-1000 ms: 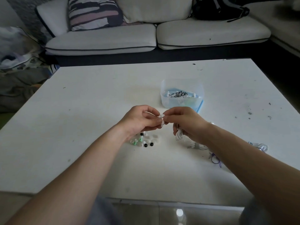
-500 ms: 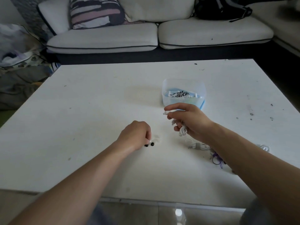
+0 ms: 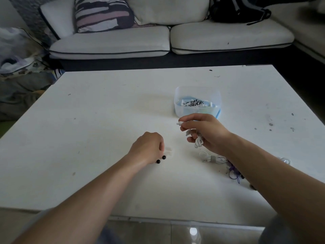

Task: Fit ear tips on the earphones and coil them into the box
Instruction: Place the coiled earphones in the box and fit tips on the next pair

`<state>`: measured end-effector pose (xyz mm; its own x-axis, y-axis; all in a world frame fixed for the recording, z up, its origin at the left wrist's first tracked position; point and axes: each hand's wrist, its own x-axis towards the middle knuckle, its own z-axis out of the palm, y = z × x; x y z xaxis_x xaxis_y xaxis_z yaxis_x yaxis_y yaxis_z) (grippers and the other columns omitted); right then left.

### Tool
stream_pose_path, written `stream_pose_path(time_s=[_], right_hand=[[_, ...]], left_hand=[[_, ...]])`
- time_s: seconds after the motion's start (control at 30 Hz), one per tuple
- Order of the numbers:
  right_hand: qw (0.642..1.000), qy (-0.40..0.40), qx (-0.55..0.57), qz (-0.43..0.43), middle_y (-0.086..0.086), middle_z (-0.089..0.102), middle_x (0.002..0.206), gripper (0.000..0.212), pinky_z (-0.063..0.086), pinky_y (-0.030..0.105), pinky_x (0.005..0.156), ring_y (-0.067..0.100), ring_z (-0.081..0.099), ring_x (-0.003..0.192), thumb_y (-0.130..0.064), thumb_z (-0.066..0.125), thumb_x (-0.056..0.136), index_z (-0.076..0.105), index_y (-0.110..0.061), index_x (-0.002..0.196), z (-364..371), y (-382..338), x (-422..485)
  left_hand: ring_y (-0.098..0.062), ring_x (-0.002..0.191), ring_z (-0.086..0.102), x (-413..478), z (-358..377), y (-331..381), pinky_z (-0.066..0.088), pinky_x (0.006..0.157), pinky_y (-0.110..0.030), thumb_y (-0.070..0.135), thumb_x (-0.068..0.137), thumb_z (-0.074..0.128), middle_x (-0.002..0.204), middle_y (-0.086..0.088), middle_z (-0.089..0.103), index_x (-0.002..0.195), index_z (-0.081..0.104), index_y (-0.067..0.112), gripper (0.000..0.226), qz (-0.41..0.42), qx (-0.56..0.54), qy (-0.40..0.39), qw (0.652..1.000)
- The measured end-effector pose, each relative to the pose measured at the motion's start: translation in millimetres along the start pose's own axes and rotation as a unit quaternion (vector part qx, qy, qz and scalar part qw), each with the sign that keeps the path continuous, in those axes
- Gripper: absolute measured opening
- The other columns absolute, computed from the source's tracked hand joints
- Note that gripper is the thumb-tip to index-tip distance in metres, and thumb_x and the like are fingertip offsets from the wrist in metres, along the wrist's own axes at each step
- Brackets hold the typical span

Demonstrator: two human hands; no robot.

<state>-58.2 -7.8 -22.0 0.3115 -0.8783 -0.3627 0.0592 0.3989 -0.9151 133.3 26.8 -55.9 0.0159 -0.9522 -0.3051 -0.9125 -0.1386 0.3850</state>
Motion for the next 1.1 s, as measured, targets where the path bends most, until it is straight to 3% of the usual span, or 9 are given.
stream_pose_path(time_s=[0.13,0.2,0.23,0.33,0.43,0.57,0.7,1.1], right_hand=[[1.0,-0.01,-0.013,-0.013,0.012,0.068,0.083,0.012,0.05,0.026,0.056,0.011,0.044,0.049,-0.005,0.073,0.087,0.074,-0.001,0.098,0,-1,-1],[0.999,-0.02,-0.019,-0.027,0.012,0.069,0.084,0.012,0.05,0.026,0.057,0.012,0.043,0.049,-0.006,0.073,0.086,0.074,-0.001,0.098,2,-2,-3],[0.999,-0.025,-0.019,-0.035,0.013,0.07,0.085,0.012,0.05,0.026,0.058,0.012,0.042,0.048,-0.006,0.073,0.086,0.073,-0.001,0.097,3,-3,-4],[0.998,-0.023,-0.008,-0.062,0.014,0.07,0.085,0.008,0.053,0.028,0.062,0.011,0.04,0.046,-0.006,0.073,0.086,0.069,-0.002,0.092,8,-9,-10],[0.996,-0.02,0.013,-0.086,0.013,0.071,0.083,0.004,0.056,0.029,0.066,0.011,0.039,0.046,-0.005,0.071,0.087,0.068,-0.004,0.089,11,-16,-18],[0.993,-0.014,0.027,-0.115,0.017,0.071,0.085,0.005,0.057,0.03,0.067,0.014,0.038,0.046,-0.002,0.068,0.089,0.07,-0.005,0.084,12,-24,-29],[0.989,-0.016,0.024,-0.142,0.017,0.071,0.083,0.01,0.056,0.031,0.066,0.015,0.039,0.048,-0.002,0.067,0.089,0.07,-0.006,0.081,11,-29,-36],[0.986,-0.011,-0.031,-0.161,0.015,0.068,0.078,0.007,0.054,0.033,0.067,0.011,0.047,0.05,-0.007,0.075,0.083,0.071,-0.007,0.077,9,-30,-38]], left_hand=[[-0.01,0.069,0.066,-6,-20,3,0.056,0.063,-0.026,0.011,0.074,0.061,0.078,0.01,0.068,0.077,0.069,0.028,0.019,0.001,-0.058,0.039,0.998],[-0.014,0.065,0.067,-16,-34,8,0.053,0.058,-0.025,0.01,0.076,0.066,0.077,0.006,0.072,0.082,0.072,0.027,0.019,0.009,-0.177,0.043,0.983],[-0.02,0.07,0.07,-21,-40,10,0.057,0.063,-0.029,0.008,0.078,0.069,0.077,0.002,0.073,0.085,0.073,0.024,0.018,0.017,-0.248,0.04,0.968],[-0.029,0.082,0.072,-31,-55,16,0.058,0.082,-0.038,0.0,0.082,0.072,0.082,-0.01,0.074,0.087,0.074,0.011,0.012,0.038,-0.455,0.036,0.889],[-0.019,0.083,0.071,-31,-63,23,0.057,0.078,-0.023,-0.007,0.085,0.066,0.086,-0.011,0.072,0.09,0.071,0.003,0.012,0.044,-0.609,0.017,0.792],[-0.018,0.084,0.072,-30,-65,32,0.057,0.076,-0.019,-0.01,0.085,0.062,0.09,-0.01,0.072,0.088,0.069,0.004,0.016,0.04,-0.68,-0.009,0.732],[-0.019,0.081,0.073,-29,-64,38,0.058,0.074,-0.02,-0.013,0.084,0.061,0.091,-0.01,0.073,0.088,0.067,0.006,0.02,0.047,-0.696,-0.026,0.716],[-0.019,0.083,0.072,-26,-60,40,0.056,0.071,-0.021,-0.004,0.068,0.071,0.09,-0.008,0.074,0.091,0.067,0.01,0.027,0.07,-0.68,-0.048,0.728]])
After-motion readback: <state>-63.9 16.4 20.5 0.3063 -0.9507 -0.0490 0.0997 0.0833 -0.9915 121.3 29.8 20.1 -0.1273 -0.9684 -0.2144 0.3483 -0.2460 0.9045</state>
